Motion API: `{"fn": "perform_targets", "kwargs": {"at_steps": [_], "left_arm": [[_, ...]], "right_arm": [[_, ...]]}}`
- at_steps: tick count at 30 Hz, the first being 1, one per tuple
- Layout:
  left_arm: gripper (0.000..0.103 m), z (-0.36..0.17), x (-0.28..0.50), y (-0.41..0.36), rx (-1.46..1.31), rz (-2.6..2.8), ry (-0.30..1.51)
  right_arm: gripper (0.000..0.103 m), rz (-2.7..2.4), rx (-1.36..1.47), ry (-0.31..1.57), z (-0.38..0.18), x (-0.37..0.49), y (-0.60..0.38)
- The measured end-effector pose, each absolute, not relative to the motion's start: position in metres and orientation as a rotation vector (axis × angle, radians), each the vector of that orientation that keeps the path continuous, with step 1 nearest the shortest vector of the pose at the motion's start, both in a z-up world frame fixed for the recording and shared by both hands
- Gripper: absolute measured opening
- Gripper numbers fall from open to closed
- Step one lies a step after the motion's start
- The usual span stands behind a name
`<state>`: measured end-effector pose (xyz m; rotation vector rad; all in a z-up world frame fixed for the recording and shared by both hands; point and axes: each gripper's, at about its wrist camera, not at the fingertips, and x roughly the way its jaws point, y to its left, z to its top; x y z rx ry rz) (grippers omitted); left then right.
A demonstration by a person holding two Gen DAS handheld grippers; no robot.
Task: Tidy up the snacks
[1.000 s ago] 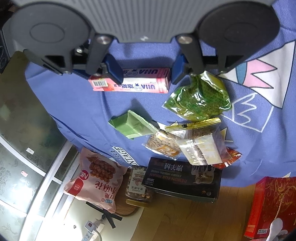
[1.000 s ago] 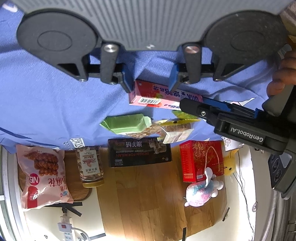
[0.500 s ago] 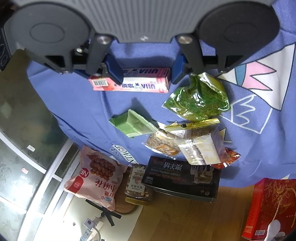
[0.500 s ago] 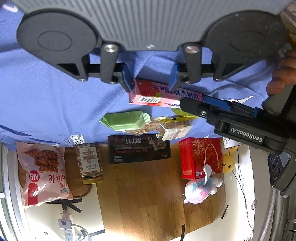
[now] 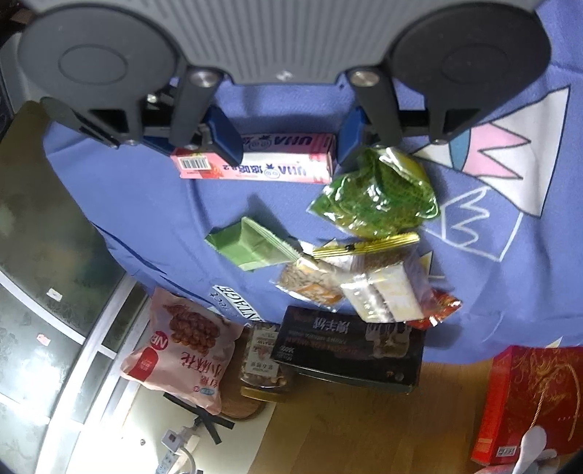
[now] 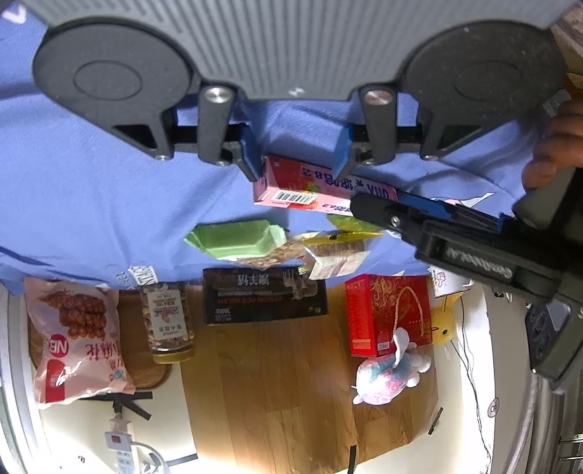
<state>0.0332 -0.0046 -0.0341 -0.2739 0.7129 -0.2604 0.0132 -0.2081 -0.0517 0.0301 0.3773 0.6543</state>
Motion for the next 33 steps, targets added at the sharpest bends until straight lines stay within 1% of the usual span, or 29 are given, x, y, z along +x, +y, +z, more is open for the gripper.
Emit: {"fn": "perform_targets", "kwargs": {"at_steps": [2,5,6,8,9,13,20,21,22,23,24,28,33], "left_arm": [[0.057,-0.034,0.031,-0.005,-0.265,-0.255,0.708],[0.065,-0.034,0.029,-0.003,-0.273,-0.265,0.707],[0.065,-0.033,0.029,-0.002,-0.28,-0.268,0.709],[0.065,-0.032,0.031,0.001,-0.298,-0.273,0.719],[0.066,-0.031,0.031,0.004,-0.313,-0.277,0.725],[0.066,-0.026,0.031,0.014,-0.36,-0.297,0.726],[0.067,-0.027,0.041,0.004,-0.331,-0.302,0.732],[0.064,-0.029,0.042,0.003,-0.333,-0.309,0.737],[0.064,-0.03,0.043,0.001,-0.337,-0.313,0.744],[0.062,-0.03,0.042,-0.001,-0.328,-0.302,0.738],[0.06,-0.029,0.041,-0.003,-0.308,-0.289,0.734],[0.06,-0.027,0.036,-0.006,-0.313,-0.302,0.731],[0.06,-0.024,0.04,-0.005,-0.328,-0.313,0.717]], "right_arm": [[0.047,0.659,0.031,0.375,-0.051,0.013,-0.207],[0.047,0.668,0.028,0.381,-0.052,0.015,-0.205],[0.048,0.672,0.031,0.381,-0.052,0.016,-0.205],[0.051,0.678,0.039,0.384,-0.051,0.019,-0.205],[0.055,0.683,0.043,0.388,-0.051,0.021,-0.205],[0.055,0.694,0.011,0.378,-0.051,0.019,-0.201],[0.055,0.673,0.019,0.388,-0.051,0.024,-0.206],[0.056,0.675,0.022,0.39,-0.051,0.025,-0.206],[0.058,0.679,0.018,0.394,-0.051,0.025,-0.205],[0.058,0.674,0.013,0.396,-0.051,0.025,-0.203],[0.055,0.67,0.006,0.394,-0.051,0.024,-0.202],[0.054,0.651,0.025,0.374,-0.047,0.022,-0.207],[0.054,0.634,0.018,0.406,-0.05,0.025,-0.207]]}}
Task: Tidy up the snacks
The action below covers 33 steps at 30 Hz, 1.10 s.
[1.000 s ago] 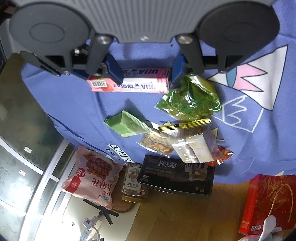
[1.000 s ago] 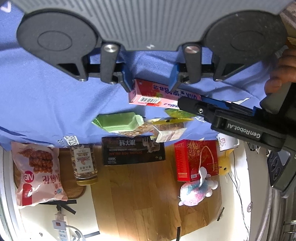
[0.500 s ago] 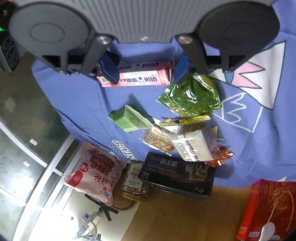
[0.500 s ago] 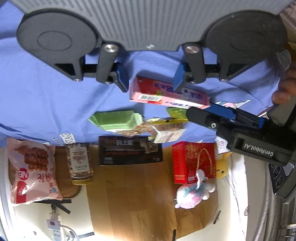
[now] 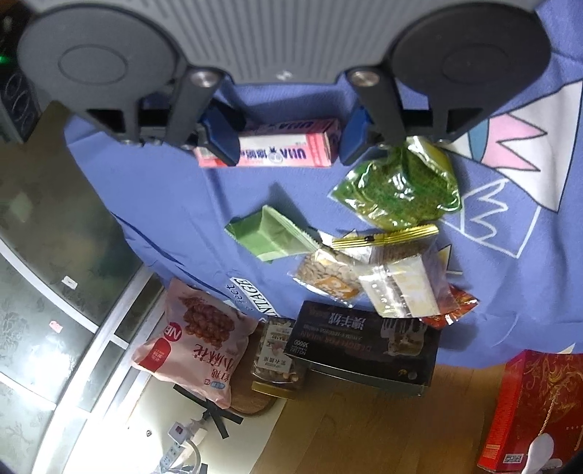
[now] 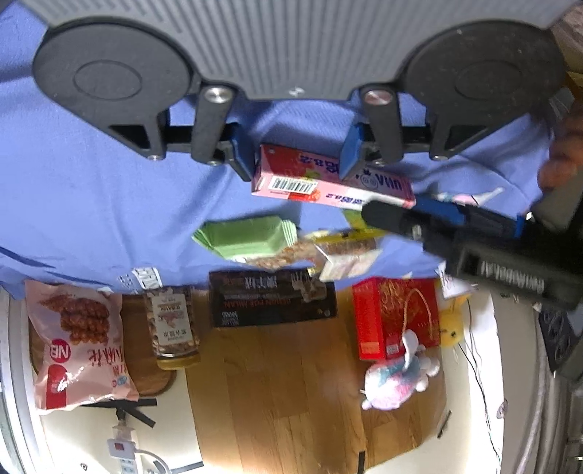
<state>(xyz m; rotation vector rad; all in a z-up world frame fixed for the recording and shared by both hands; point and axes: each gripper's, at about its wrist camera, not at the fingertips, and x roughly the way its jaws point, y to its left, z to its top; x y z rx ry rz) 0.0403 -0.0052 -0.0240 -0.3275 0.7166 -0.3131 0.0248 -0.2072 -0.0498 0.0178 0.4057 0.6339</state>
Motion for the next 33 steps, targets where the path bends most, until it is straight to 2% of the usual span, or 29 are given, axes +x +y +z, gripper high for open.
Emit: {"fn": "perform_targets", "kwargs": {"at_steps": [33], "left_arm": [[0.06,-0.021,0.039,-0.017,-0.303,-0.338,0.699]], "right_arm": [[0.054,0.574,-0.004,0.372,-0.041,0.013,-0.212]]}}
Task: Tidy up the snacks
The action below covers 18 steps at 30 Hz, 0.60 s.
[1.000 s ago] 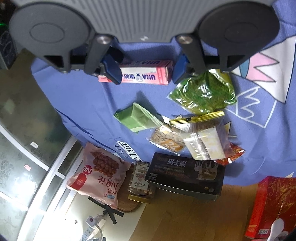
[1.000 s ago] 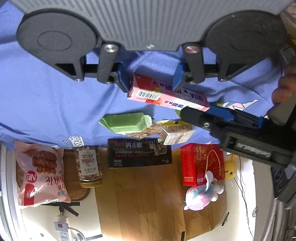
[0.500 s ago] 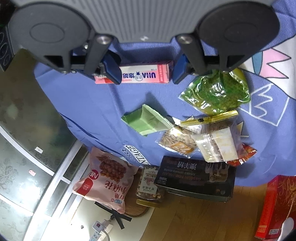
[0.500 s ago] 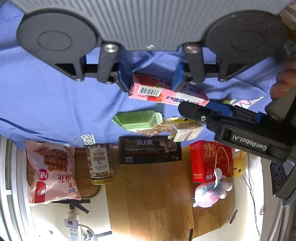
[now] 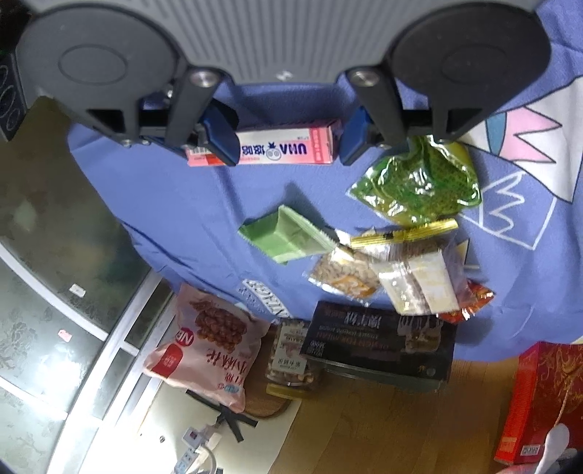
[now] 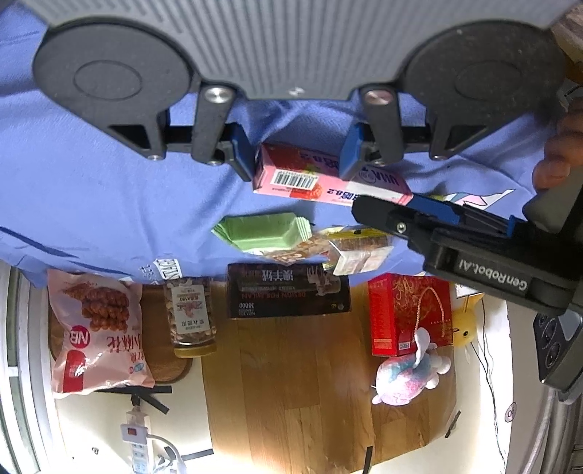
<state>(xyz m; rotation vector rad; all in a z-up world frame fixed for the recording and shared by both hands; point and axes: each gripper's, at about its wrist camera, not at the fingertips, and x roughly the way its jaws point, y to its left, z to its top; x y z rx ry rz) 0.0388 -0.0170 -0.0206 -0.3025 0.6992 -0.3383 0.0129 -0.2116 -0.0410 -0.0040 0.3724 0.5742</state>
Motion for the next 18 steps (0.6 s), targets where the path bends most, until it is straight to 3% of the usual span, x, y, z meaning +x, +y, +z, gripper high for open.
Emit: {"fn": "perform_targets", "kwargs": {"at_steps": [18], "left_arm": [[0.06,0.005,0.053,-0.023,-0.28,-0.368,0.621]], "right_arm": [[0.053,0.54,0.036,0.366,-0.026,0.031,-0.213]]}}
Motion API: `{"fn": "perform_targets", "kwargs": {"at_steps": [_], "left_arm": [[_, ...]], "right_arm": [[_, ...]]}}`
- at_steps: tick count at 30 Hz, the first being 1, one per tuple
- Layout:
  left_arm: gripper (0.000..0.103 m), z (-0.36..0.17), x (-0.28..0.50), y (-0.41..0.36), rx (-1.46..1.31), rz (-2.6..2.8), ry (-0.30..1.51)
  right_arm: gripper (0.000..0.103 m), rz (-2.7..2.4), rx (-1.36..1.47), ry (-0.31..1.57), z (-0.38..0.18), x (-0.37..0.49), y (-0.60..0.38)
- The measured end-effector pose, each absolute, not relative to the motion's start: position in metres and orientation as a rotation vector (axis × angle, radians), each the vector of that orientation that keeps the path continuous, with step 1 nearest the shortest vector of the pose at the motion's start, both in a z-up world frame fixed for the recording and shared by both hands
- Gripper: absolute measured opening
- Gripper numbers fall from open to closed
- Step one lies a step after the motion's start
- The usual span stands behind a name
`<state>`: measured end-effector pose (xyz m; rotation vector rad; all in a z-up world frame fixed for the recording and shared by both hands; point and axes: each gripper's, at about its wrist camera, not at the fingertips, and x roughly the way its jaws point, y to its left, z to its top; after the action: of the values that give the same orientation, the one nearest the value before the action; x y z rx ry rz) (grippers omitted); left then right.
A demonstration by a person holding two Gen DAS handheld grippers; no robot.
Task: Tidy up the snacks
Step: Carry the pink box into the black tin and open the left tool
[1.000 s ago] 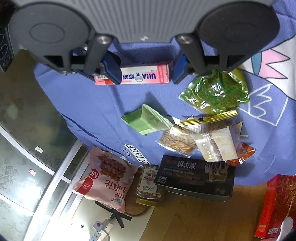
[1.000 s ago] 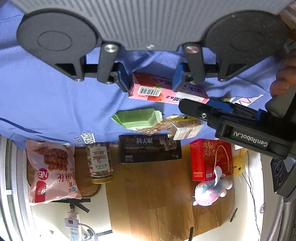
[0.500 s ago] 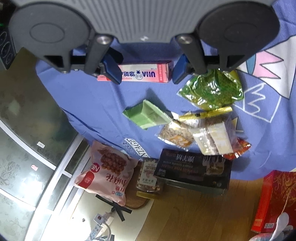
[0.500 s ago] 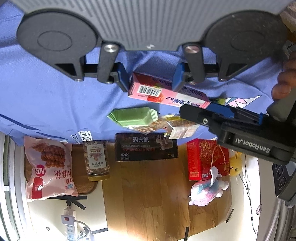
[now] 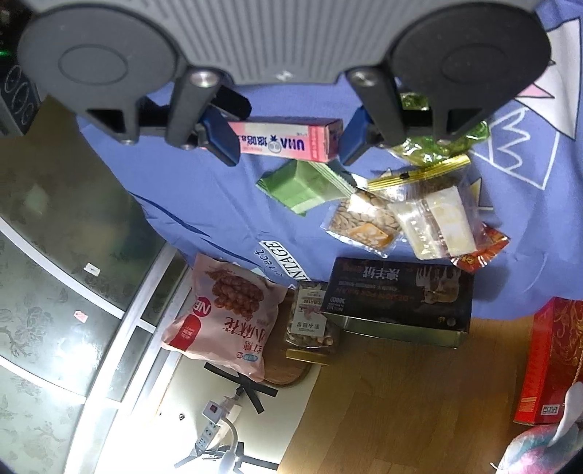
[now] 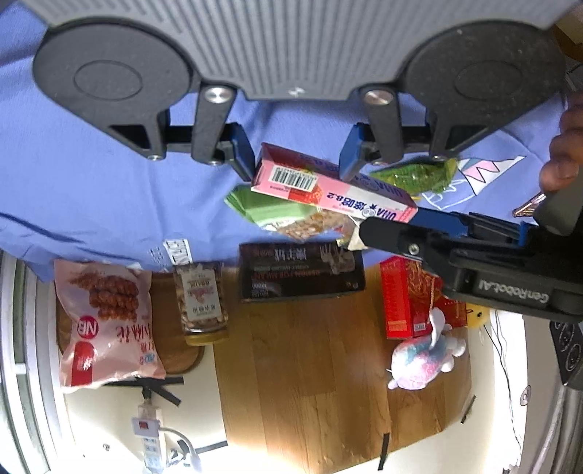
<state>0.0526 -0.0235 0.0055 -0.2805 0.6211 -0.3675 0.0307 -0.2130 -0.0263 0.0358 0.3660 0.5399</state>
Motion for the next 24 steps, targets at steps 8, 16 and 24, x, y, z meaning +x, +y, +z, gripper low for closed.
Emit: {"fn": "perform_targets", "kwargs": {"at_steps": [8,16,24], "left_arm": [[0.06,-0.004,0.054,-0.031,-0.276,-0.376,0.654],[0.06,0.015,0.053,-0.025,-0.248,-0.362,0.584],[0.06,0.033,0.102,0.001,-0.259,-0.292,0.588]], "right_arm": [[0.054,0.507,0.043,0.379,-0.031,0.025,-0.217],[0.054,0.527,0.025,0.33,-0.015,0.032,-0.211],[0.054,0.595,0.043,0.282,0.016,0.081,-0.192]]}}
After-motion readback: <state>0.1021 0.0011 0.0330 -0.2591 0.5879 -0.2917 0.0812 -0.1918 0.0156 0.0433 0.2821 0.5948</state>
